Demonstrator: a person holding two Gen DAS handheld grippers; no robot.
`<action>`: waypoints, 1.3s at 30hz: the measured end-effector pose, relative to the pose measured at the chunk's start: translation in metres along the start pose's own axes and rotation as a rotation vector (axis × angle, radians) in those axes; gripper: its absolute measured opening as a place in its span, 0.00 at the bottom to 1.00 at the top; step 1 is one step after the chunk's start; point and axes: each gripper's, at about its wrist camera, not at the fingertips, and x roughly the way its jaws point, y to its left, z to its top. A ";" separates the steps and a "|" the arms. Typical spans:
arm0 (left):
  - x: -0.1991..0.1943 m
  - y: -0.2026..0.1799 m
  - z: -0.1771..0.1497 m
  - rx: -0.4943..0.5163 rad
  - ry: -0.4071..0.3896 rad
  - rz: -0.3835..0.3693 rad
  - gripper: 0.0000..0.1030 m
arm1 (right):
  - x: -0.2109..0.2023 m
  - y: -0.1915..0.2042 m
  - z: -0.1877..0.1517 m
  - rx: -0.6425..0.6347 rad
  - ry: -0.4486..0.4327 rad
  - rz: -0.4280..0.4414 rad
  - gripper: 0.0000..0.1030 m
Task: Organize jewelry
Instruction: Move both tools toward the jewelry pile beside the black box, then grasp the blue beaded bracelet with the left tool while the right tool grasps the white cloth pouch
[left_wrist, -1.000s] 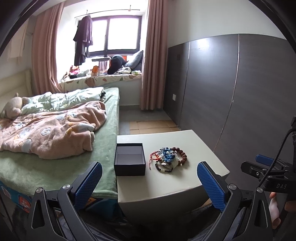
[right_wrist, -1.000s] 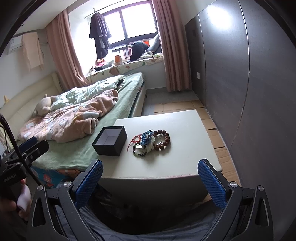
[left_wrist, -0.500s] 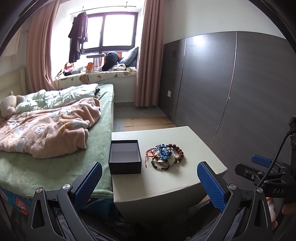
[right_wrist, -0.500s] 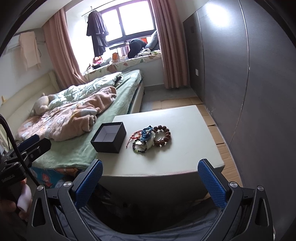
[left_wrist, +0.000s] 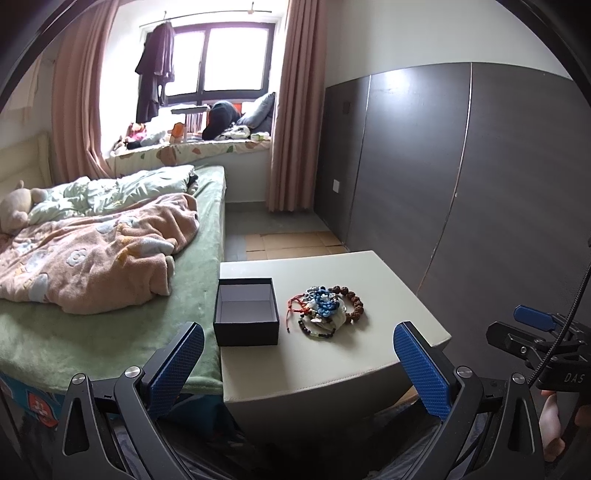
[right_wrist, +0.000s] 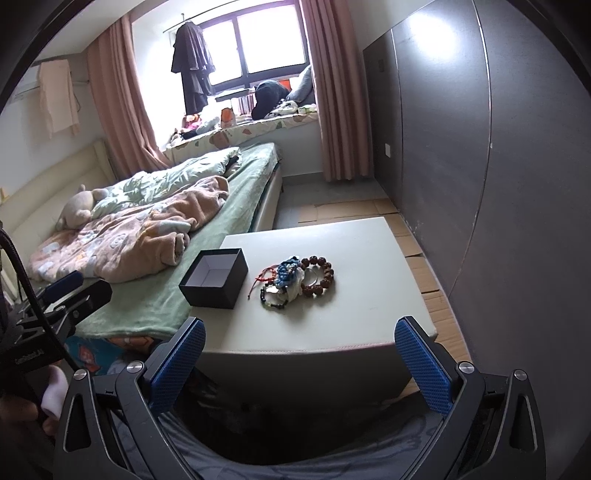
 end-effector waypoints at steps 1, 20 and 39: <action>0.000 0.000 0.000 -0.001 0.001 0.002 0.99 | 0.000 0.000 -0.001 0.002 0.000 0.003 1.00; -0.001 -0.010 0.000 0.025 0.005 -0.011 0.99 | -0.008 -0.011 -0.005 0.009 -0.001 -0.003 1.00; 0.073 -0.019 0.009 0.062 0.082 -0.101 0.89 | 0.039 -0.047 -0.003 0.077 0.042 0.052 0.96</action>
